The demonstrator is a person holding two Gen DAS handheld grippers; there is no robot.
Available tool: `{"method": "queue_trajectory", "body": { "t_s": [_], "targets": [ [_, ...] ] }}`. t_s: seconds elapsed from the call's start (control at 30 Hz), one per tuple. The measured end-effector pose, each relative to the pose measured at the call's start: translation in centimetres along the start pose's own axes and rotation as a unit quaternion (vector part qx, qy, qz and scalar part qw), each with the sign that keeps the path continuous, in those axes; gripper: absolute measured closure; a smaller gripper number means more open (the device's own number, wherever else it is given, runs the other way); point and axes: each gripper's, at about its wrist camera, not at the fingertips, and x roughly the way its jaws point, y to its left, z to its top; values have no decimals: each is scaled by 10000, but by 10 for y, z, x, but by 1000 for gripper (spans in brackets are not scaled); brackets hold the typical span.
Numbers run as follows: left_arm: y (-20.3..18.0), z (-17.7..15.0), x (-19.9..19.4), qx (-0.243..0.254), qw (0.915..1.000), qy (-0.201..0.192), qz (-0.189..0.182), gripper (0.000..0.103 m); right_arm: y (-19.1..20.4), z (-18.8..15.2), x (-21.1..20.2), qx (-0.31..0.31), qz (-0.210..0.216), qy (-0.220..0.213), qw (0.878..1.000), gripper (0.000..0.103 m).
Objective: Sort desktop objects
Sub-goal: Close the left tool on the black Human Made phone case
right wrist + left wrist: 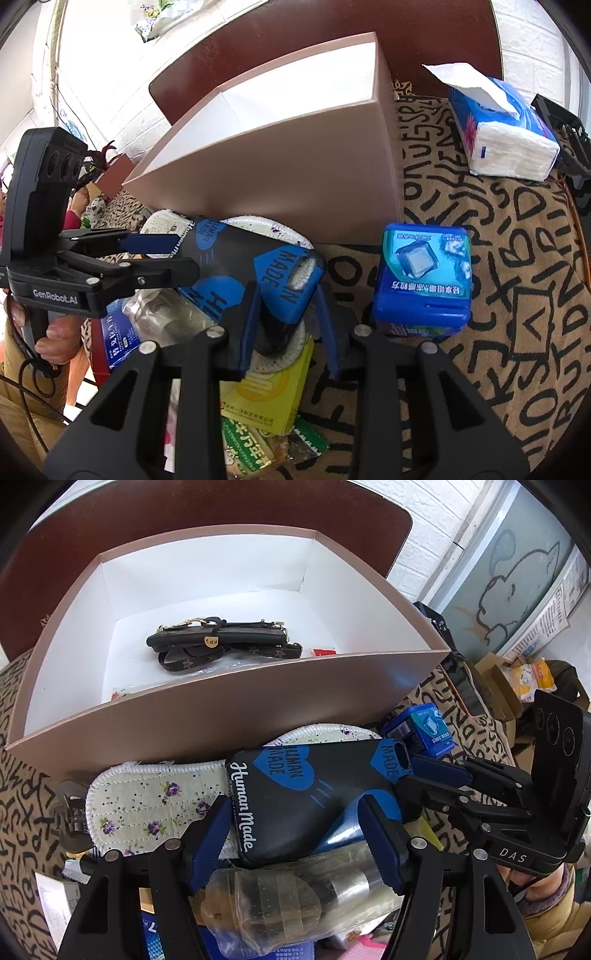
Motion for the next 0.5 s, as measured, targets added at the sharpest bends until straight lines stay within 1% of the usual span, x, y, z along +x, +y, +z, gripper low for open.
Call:
{"method": "queue_trajectory", "body": {
  "t_s": [0.1, 0.23, 0.5],
  "targets": [
    [-4, -2, -6, 32, 9999, -123, 78, 35, 0, 0, -7, -13, 16, -87, 10000, 69],
    [-7, -2, -19, 9, 9995, -296, 87, 35, 11, 7, -19, -188, -61, -270, 9994, 69],
    [-6, 1, -42, -54, 9983, -575, 45, 35, 29, 20, -41, -521, -26, -535, 9972, 69]
  ]
}}
